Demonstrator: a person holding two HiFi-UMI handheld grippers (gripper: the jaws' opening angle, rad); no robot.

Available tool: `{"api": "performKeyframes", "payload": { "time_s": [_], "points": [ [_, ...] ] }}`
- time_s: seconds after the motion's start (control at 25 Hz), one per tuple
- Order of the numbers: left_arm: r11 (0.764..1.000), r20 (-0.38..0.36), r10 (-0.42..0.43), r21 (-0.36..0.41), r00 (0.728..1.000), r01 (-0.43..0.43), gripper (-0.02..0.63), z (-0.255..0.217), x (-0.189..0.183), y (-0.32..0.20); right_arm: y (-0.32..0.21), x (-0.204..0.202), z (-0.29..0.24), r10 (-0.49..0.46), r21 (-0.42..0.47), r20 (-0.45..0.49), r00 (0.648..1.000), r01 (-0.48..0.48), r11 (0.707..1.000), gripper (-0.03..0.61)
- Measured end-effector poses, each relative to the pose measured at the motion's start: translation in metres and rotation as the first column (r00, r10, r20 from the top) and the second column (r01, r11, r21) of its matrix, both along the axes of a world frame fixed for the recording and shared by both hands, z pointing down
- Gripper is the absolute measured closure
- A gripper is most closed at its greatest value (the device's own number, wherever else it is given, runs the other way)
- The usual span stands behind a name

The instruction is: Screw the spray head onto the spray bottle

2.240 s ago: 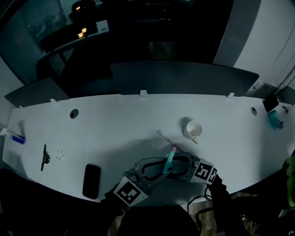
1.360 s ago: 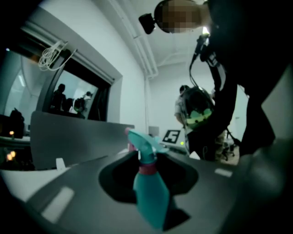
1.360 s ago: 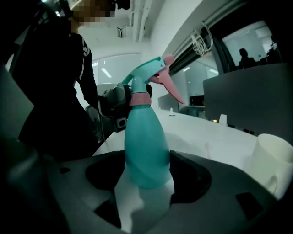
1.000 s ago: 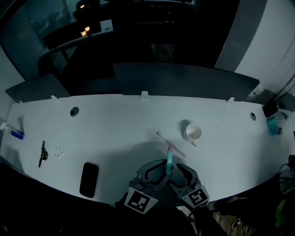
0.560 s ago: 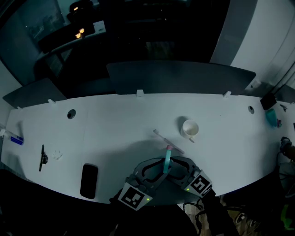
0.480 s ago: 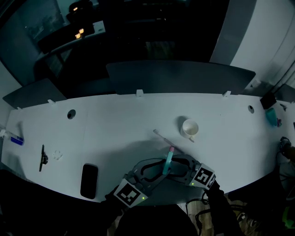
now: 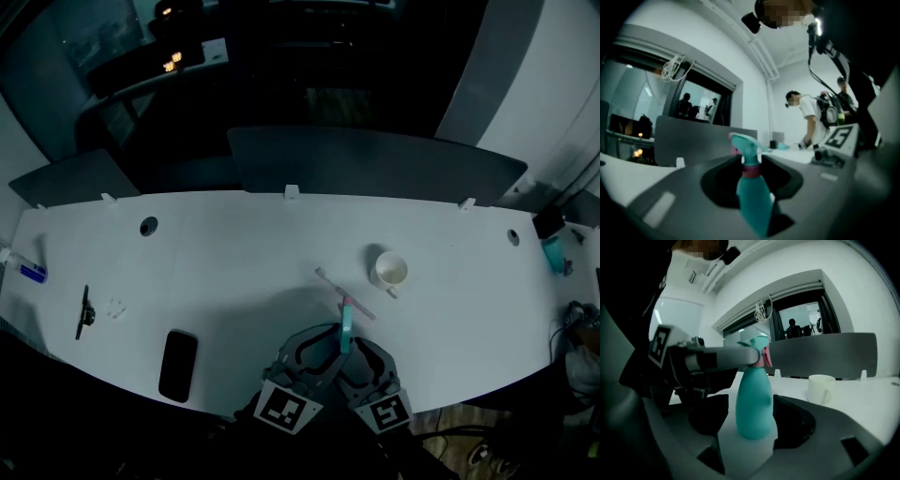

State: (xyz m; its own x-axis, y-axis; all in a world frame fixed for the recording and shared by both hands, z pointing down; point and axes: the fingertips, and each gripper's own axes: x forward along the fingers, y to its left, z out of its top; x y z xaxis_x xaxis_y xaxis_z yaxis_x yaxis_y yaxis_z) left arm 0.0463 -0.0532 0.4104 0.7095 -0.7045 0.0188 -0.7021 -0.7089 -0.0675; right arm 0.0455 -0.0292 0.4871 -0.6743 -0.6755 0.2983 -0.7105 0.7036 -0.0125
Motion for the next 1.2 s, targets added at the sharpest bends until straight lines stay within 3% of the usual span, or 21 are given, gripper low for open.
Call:
{"api": "performKeyframes", "payload": {
  "time_s": [0.12,0.2,0.28,0.36,0.4,0.48,0.56,0.6,0.64,0.68,0.8,0.88,1.04,1.12,1.2],
  "points": [
    [0.998,-0.027,-0.064,-0.006,0.998,0.063,0.485,-0.001,0.003,-0.003,-0.01,-0.003,0.004,0.078,-0.005,-0.014,0.997,-0.078,0.997,0.275],
    [0.998,-0.056,-0.055,-0.014,0.997,0.055,0.485,-0.002,0.003,-0.002,-0.017,-0.002,0.002,0.059,-0.015,0.02,0.998,-0.059,0.998,0.276],
    [1.0,-0.079,-0.017,-0.015,0.997,0.016,0.485,-0.003,0.0,-0.001,-0.017,-0.004,0.0,-0.03,-0.008,0.051,0.998,0.031,0.999,0.284],
    [0.997,-0.08,0.07,-0.015,0.994,-0.071,0.485,-0.004,-0.001,0.003,-0.013,-0.006,0.002,-0.192,0.001,0.079,0.978,0.192,0.981,0.285],
    [0.991,-0.069,0.131,-0.01,0.989,-0.132,0.485,-0.005,-0.001,0.006,-0.01,-0.007,0.005,-0.298,0.006,0.077,0.952,0.298,0.955,0.284],
    [0.966,-0.039,0.258,-0.016,0.965,-0.259,0.485,-0.003,-0.002,0.014,-0.004,-0.008,0.008,-0.501,-0.008,0.054,0.864,0.502,0.865,0.284],
    [0.94,-0.005,0.339,-0.041,0.941,-0.339,0.485,0.0,-0.004,0.02,-0.002,-0.013,0.007,-0.619,-0.063,0.033,0.785,0.619,0.783,0.284],
    [0.937,0.015,0.348,-0.047,0.938,-0.347,0.485,0.001,-0.005,0.019,-0.003,-0.015,0.007,-0.642,-0.088,0.005,0.767,0.64,0.764,0.284],
    [0.942,0.032,0.335,-0.045,0.942,-0.334,0.485,0.002,-0.006,0.018,-0.005,-0.016,0.007,-0.639,-0.101,-0.03,0.769,0.633,0.767,0.284],
    [0.952,0.04,0.307,-0.038,0.951,-0.305,0.485,0.003,-0.007,0.015,-0.007,-0.016,0.006,-0.607,-0.099,-0.061,0.792,0.6,0.793,0.284],
    [0.983,0.025,0.182,-0.022,0.983,-0.181,0.483,0.003,-0.006,0.009,-0.009,-0.007,-0.005,-0.389,-0.029,-0.051,0.92,0.388,0.921,0.284],
    [0.995,0.007,0.099,-0.015,0.995,-0.098,0.483,0.002,-0.004,0.007,-0.003,-0.005,-0.006,-0.239,-0.014,-0.003,0.971,0.239,0.971,0.284],
    [1.0,-0.02,-0.027,0.007,0.999,0.027,0.484,0.0,-0.001,0.0,-0.006,-0.009,-0.002,-0.008,0.031,-0.038,0.999,0.009,0.999,0.284],
    [0.998,-0.041,-0.064,-0.001,0.997,0.064,0.483,0.0,-0.003,-0.002,-0.011,-0.011,0.001,0.045,0.069,-0.109,0.993,-0.038,0.997,0.284],
    [0.998,-0.057,-0.07,-0.014,0.996,0.069,0.485,0.001,-0.005,-0.001,-0.012,-0.012,0.001,0.032,0.08,-0.096,0.995,-0.025,0.996,0.284]
  ]
}}
